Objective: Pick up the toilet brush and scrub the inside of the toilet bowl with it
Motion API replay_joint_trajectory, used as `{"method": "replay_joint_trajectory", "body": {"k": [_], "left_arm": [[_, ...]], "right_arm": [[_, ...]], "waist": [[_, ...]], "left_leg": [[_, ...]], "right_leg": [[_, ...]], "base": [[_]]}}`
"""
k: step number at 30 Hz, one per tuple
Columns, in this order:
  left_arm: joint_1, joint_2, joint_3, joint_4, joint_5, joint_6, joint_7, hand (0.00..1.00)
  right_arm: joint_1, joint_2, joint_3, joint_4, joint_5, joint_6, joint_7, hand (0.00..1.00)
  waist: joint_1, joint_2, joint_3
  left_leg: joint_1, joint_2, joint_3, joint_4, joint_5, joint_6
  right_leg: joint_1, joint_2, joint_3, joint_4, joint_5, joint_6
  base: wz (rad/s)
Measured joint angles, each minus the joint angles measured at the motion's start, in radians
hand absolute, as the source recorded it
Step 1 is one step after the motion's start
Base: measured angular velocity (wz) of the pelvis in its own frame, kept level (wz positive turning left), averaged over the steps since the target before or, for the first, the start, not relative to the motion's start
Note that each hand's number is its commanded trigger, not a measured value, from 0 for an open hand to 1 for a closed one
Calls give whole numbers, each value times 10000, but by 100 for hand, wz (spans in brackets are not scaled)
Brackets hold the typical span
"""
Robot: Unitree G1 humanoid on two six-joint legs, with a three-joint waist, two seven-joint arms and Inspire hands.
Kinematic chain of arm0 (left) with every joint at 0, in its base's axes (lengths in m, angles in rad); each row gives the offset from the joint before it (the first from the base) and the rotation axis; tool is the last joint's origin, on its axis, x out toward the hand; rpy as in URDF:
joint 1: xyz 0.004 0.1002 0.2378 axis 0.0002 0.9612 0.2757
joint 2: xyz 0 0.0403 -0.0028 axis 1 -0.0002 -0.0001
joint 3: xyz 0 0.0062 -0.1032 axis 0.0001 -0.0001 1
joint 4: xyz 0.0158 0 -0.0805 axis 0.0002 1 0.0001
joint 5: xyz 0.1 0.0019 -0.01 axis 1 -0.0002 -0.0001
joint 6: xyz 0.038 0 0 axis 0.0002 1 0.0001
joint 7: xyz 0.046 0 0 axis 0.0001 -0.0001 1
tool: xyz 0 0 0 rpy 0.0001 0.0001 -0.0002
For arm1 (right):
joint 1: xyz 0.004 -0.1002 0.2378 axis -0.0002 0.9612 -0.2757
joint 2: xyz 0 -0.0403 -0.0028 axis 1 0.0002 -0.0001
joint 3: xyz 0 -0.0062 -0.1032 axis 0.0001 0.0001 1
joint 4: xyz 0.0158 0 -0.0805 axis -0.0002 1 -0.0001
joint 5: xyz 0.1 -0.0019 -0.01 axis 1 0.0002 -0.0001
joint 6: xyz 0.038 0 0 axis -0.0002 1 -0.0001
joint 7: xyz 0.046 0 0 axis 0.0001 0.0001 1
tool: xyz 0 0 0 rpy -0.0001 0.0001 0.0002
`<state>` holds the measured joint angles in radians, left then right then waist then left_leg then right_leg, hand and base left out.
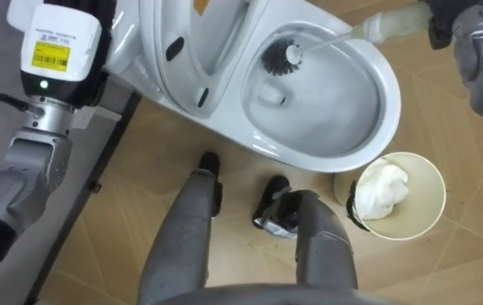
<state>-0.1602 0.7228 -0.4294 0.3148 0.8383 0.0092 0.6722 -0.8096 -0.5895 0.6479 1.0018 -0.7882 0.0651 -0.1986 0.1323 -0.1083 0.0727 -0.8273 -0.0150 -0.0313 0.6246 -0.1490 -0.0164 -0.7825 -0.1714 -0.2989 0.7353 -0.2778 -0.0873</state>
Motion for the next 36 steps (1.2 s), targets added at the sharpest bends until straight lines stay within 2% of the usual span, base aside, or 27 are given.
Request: {"method": "replay_joint_trajectory", "body": {"k": [3, 5, 7, 9, 10, 12, 14, 16, 17, 19, 21, 24, 27, 30, 36], "left_arm": [[-43, -14, -1, -25, -8, -5, -147, 0], [-57, -125, -48, -55, 7, 72, -296, 0], [-66, -302, -61, -49, -23, 74, -477, 0], [-125, -555, -126, -4, -12, 71, -684, 0], [-133, -612, -141, 1, -16, 71, -724, 0], [-109, -850, -187, 5, -56, 70, -762, 0], [-71, -921, -186, 7, -210, 72, -772, 0], [0, -1089, -185, 12, -220, 143, -783, 0], [42, -1273, -185, 32, -229, 200, -808, 0], [66, -1451, -184, 187, -225, 295, -902, 0], [90, -1650, -189, 233, -232, 407, -997, 0], [151, -1760, -263, 406, -534, 420, -1072, 0], [314, -1963, -258, 409, -639, 519, -1066, 0], [377, -1967, -259, 411, -647, 546, -951, 0], [600, -2022, -244, 661, -620, 521, -953, 0]], "right_arm": [[265, 13, 13, -289, -161, 41, 0, 100], [681, 105, 19, -700, -400, 302, 21, 100], [1054, 110, 178, -1118, -657, 392, 151, 100], [1395, 170, 519, -1339, -984, 530, 422, 100], [1498, 245, 551, -1345, -1132, 637, 522, 100], [1902, 434, 545, -1633, -1395, 1261, 792, 100], [2135, 365, 366, -2102, -1588, 1475, 1110, 100], [2508, 253, 351, -2771, -1735, 1705, 1325, 100], [2808, 220, 343, -3158, -1914, 1934, 1487, 100], [3134, 241, 342, -3676, -2078, 2223, 1841, 100], [3518, 365, 349, -4233, -2478, 2596, 2394, 100], [4020, 618, 350, -4934, -3131, 2989, 3045, 100], [4527, 624, 349, -5739, -3449, 3390, 3583, 100], [4784, 628, 347, -6122, -3549, 3646, 4020, 100], [5053, 766, 327, -6291, -3583, 3651, 4622, 100]], "waist": [[32, 53, 4], [98, 166, 18], [154, 422, 3], [384, 788, 14], [446, 867, 7], [539, 1155, -22], [568, 1271, -52], [605, 1376, -132], [620, 1454, -180], [632, 1486, -206], [644, 1578, -265], [643, 1645, -313], [634, 1705, -368], [613, 1700, -372], [519, 1557, -446]], "left_leg": [[34, 23, -27, 25, -4, 0], [142, 42, -81, 25, -34, 8], [205, 77, -127, 41, -88, 31], [225, 115, -115, 28, -126, 57], [225, 120, -113, 22, -126, 58], [208, 125, -108, 10, -128, 65], [208, 192, -75, 1, -156, 50], [224, 260, -77, -28, -174, 24], [264, 295, -66, -44, -174, 23], [388, 338, -65, -73, -208, -25], [556, 436, -69, -101, -244, -68], [854, 564, -8, -230, -275, -90], [1018, 607, 10, -435, -276, -91], [1042, 618, 30, -451, -273, -93], [1572, 572, 104, -558, -279, -92]], "right_leg": [[105, 30, -95, -65, 3, -6], [279, 75, -152, -167, 7, 2], [438, 126, -223, -298, 30, 37], [496, 202, -208, -438, 86, 84], [496, 217, -202, -477, 112, 86], [492, 225, -234, -559, 133, 95], [495, 292, -247, -625, 147, 75], [548, 372, -224, -727, 163, 45], [629, 409, -253, -792, 167, 39], [783, 474, -251, -852, 162, 33], [1044, 606, -318, -1060, 182, 4], [1388, 742, -337, -1365, 281, -15], [1583, 829, -309, -1598, 342, 15], [1589, 839, -310, -1639, 358, 7], [2029, 828, -175, -1724, 319, 57]], "base": [[3], [4], [0], [-9], [-9], [-2], [-6], [-3], [3], [0], [0], [-6], [-6], [0], [-1]]}}
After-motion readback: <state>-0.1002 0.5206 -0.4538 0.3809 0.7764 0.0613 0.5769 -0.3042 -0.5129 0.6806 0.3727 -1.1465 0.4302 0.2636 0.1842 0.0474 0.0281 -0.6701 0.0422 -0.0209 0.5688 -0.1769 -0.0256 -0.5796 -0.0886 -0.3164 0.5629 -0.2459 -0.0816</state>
